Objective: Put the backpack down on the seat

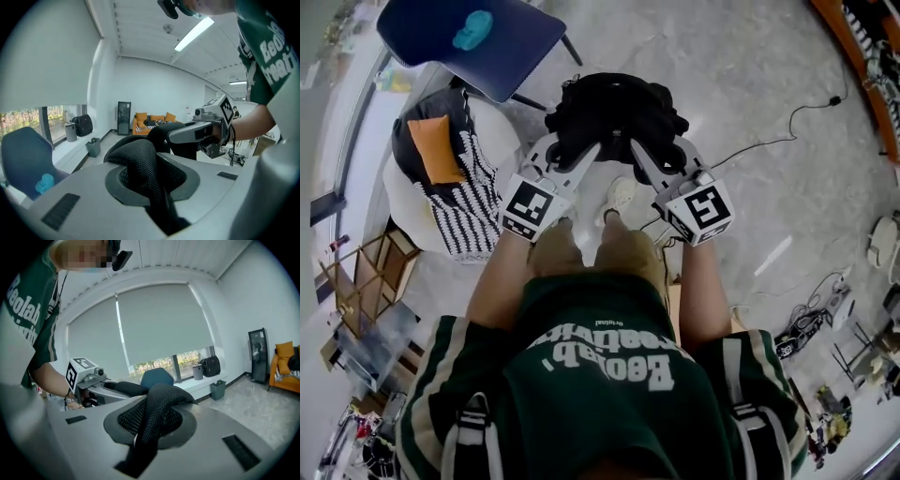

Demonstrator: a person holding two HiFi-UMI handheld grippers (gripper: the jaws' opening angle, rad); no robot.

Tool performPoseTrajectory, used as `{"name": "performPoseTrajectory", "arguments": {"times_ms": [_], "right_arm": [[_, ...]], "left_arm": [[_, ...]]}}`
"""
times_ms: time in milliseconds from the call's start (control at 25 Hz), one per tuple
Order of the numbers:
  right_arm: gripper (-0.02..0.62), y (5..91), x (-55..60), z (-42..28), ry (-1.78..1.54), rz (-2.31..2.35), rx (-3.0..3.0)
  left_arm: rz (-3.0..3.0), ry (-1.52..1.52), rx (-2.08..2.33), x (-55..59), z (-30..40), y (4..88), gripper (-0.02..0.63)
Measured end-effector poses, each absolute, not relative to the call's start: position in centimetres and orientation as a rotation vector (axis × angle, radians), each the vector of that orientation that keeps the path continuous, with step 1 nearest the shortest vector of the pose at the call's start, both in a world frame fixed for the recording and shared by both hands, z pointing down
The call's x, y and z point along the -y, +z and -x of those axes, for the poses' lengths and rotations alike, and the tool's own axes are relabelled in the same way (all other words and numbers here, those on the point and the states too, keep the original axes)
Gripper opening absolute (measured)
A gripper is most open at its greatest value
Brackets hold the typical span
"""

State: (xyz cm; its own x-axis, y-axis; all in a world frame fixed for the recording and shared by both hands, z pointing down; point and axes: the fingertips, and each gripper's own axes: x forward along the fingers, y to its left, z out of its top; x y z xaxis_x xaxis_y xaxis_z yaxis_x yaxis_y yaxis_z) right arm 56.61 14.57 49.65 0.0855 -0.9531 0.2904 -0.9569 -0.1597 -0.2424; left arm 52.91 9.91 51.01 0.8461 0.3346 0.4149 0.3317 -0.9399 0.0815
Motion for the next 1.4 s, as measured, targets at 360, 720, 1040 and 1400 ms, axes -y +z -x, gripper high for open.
{"name": "performPoseTrajectory", "arguments": {"times_ms": [360, 720, 1040, 1400], "right_arm": [[0.072, 37.0, -16.8, -54.3, 0.429, -2.327, 2.086], [0.072, 29.8, -17.8, -52.2, 0.270, -2.272, 2.155], [0.072, 26.1, -18.8, -51.2, 0.144, -2.239, 2.172], [0.072, 25.1, -18.5, -51.1, 0.082, -2.246, 2.165]], "left_arm": [[-3.076, 0.539, -0.521, -11.5, -51.1, 37.8, 0.080], [-3.124, 0.397, -0.508, -12.6, -48.7, 30.1, 0.081], [-3.137, 0.288, -0.504, -13.4, -47.9, 26.3, 0.084], [-3.117, 0.236, -0.506, -13.0, -47.8, 25.0, 0.084]]}}
